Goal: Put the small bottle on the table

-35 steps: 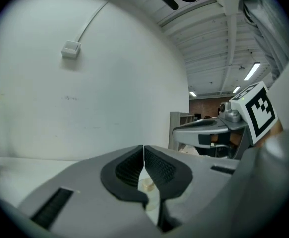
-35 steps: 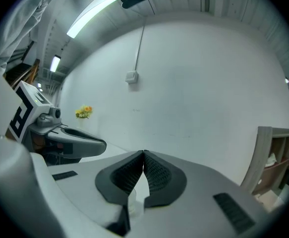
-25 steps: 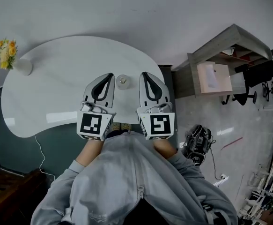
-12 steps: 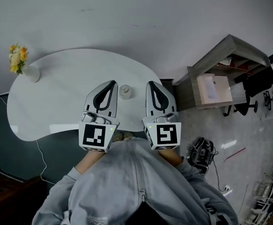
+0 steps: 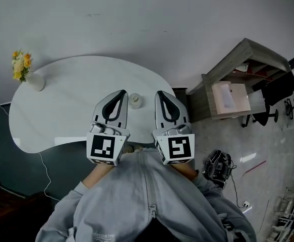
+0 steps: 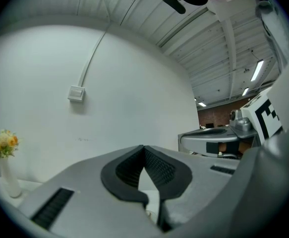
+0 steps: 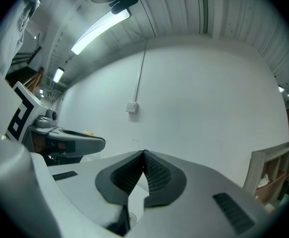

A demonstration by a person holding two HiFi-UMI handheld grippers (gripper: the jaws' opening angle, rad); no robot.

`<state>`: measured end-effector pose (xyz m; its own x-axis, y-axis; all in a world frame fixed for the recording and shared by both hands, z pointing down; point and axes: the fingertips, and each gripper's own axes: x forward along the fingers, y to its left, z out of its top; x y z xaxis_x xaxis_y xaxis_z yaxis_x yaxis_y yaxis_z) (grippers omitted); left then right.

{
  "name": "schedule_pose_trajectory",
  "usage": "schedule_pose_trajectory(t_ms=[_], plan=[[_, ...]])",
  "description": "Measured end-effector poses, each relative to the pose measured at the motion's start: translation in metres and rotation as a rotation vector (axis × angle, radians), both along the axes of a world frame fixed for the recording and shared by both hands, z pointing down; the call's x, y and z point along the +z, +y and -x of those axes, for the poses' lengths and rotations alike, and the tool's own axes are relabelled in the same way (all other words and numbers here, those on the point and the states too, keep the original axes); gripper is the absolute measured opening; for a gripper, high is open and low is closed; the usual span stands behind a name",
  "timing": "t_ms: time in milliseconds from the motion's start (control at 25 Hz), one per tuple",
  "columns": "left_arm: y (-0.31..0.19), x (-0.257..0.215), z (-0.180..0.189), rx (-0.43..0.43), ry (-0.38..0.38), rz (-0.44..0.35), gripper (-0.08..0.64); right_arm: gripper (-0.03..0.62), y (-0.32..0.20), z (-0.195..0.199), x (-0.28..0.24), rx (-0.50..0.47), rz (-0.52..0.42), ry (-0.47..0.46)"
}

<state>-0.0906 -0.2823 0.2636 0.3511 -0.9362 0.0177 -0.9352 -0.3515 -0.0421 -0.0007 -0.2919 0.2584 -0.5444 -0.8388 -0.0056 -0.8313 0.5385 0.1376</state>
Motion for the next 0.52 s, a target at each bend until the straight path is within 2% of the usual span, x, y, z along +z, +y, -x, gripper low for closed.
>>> schedule_pose_trajectory(t_ms=[520], plan=[[0.004, 0.005, -0.013, -0.021, -0.007, 0.003, 0.008, 0.026, 0.004, -0.006, 0.003, -0.046, -0.003, -0.001]])
